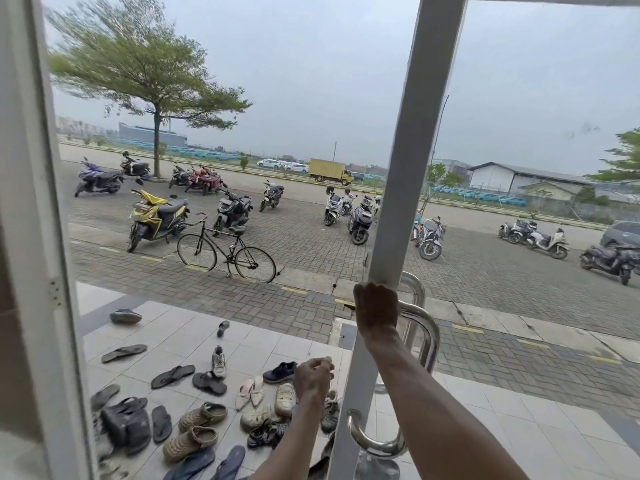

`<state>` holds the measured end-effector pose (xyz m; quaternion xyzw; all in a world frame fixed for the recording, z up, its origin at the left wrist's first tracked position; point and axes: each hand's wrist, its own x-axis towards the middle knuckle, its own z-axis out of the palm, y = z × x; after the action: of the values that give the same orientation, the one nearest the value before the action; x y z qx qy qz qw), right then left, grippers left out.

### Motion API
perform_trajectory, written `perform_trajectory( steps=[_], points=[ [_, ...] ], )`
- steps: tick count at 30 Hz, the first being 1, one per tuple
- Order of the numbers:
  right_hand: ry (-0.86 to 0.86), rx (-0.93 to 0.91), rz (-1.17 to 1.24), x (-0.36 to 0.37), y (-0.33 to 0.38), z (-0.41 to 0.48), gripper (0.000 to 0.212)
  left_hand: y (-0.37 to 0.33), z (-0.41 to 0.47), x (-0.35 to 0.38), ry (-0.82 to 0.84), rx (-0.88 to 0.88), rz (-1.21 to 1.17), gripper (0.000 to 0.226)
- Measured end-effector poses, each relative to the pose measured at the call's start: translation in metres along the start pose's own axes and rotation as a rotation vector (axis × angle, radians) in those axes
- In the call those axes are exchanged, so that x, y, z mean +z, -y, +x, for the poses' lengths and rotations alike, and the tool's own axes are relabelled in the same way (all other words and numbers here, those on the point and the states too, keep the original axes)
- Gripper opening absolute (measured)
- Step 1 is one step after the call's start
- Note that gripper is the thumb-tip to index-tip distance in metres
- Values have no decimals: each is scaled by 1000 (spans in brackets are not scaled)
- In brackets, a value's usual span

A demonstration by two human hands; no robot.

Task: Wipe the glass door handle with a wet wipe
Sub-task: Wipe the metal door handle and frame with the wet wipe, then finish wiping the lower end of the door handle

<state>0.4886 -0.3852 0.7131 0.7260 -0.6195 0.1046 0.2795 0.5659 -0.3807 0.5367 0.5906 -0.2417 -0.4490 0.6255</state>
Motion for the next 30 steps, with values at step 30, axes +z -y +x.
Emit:
perform_trajectory(
  steps=[30],
  points=[
    [1058,393,1097,518,319,-311,17,446,156,-246,-204,-685,19,7]
  ],
)
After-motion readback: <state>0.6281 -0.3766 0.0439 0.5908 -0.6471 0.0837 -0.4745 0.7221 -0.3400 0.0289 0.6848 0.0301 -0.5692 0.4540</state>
